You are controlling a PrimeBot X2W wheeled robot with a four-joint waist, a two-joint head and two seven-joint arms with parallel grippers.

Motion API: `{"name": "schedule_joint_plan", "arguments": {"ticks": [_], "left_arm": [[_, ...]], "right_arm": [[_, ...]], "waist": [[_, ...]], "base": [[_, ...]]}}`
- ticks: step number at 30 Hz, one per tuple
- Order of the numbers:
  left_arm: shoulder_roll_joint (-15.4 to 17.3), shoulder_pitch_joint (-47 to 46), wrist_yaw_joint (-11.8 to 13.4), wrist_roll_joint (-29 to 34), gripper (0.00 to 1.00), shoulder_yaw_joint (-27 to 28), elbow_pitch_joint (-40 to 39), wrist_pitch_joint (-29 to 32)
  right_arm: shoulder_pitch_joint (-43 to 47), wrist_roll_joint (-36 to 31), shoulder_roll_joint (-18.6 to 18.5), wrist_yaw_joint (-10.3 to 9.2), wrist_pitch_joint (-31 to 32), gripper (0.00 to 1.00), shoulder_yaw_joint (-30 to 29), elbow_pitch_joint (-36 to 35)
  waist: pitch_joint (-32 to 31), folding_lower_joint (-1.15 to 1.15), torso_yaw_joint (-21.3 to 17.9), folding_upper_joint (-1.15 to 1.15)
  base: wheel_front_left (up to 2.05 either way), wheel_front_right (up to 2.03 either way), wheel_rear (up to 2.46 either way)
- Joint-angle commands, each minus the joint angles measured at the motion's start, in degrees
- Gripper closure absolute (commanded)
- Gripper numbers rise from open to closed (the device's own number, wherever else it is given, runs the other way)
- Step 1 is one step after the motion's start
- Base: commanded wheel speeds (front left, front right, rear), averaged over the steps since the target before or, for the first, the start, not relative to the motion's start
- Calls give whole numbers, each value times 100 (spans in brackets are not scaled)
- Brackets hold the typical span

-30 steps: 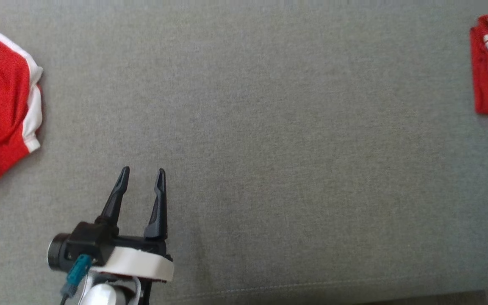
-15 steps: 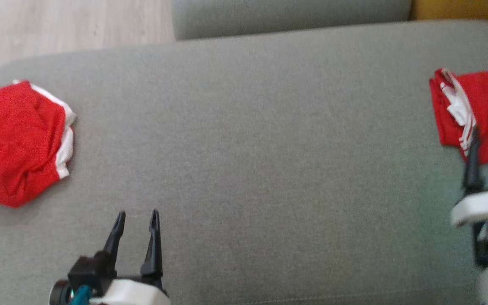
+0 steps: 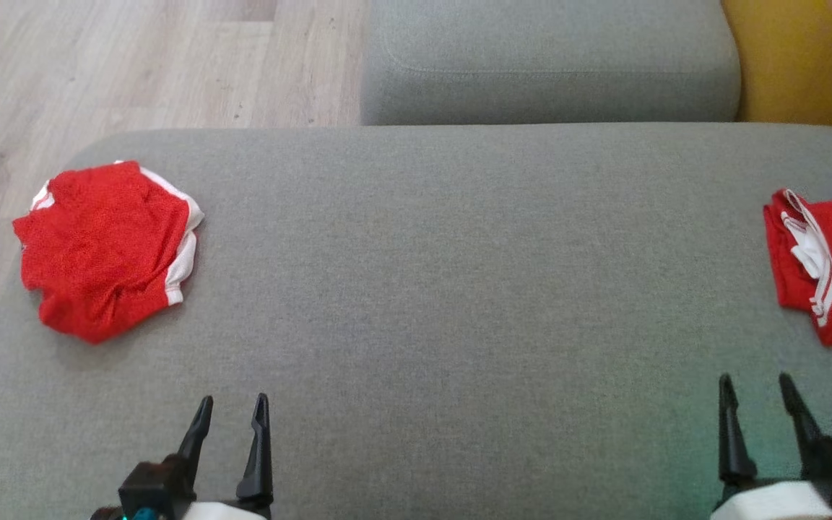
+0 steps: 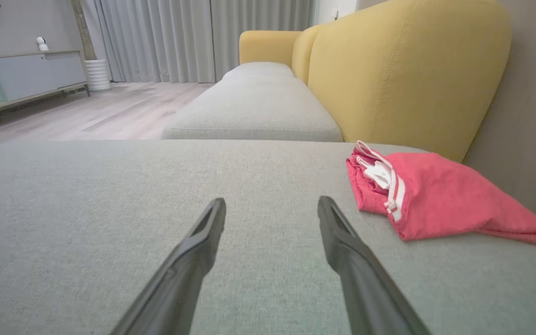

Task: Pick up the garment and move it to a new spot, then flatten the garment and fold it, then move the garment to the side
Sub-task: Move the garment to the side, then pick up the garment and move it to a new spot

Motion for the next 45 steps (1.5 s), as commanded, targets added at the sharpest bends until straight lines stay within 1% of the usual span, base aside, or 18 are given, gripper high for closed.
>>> {"name": "schedule_joint_plan", "arguments": {"ticks": [1,6,15,21,24,28,29,32,34,37,39,42,45], "left_arm": [[-29,-259,-12,66,0,181,-144,-70],[-29,-295,-65,117,0,178,-108,-70],[-29,-287,-80,127,0,192,-90,-70],[-29,-326,-93,137,0,161,-87,-70],[-29,-367,-95,140,0,147,-75,-70],[-29,-384,-86,129,0,115,-56,-70],[-29,-353,-60,115,0,115,-58,-70],[-29,-252,-25,89,0,154,-58,-70],[-29,-171,6,58,0,196,-74,-70],[-29,-51,43,4,0,228,-86,-70],[-29,-25,45,-18,0,238,-110,-70],[-29,-128,107,-108,0,294,-214,-70],[-29,-455,134,-240,0,407,-362,-70]], "right_arm": [[-66,163,-52,-4,-63,0,215,-172],[51,391,-51,-4,-63,0,273,-154],[45,416,-51,-4,-63,0,355,-115],[47,411,-50,-4,-63,0,376,-125],[81,443,-50,-4,-63,0,439,-155],[123,526,-50,-4,-63,0,570,-151],[124,551,-50,-4,-63,0,731,-154],[97,628,-50,-4,-63,0,990,-159],[45,672,-50,-4,-63,0,1138,-171],[-26,683,-50,-4,-63,0,1327,-160],[-71,645,-50,-4,-63,0,1392,-147],[-162,570,-50,-4,-63,0,1389,-181],[-279,452,-50,-4,-63,0,1310,-228]], "waist": [[-15,1,-12,0],[-51,1,-84,0],[-67,1,-252,0],[-35,1,-173,0],[-22,1,108,0],[-19,1,625,0],[-16,1,918,0],[-4,1,1319,0],[28,1,1520,0],[82,1,1707,0],[167,1,1756,0],[386,1,1750,0],[727,1,1690,0]], "base": [[0,0,0],[0,0,0],[0,0,0],[0,0,0],[0,0,0],[0,0,0],[0,0,0],[0,0,0],[0,0,0],[0,0,0],[0,0,0],[0,0,0],[0,0,0]]}}
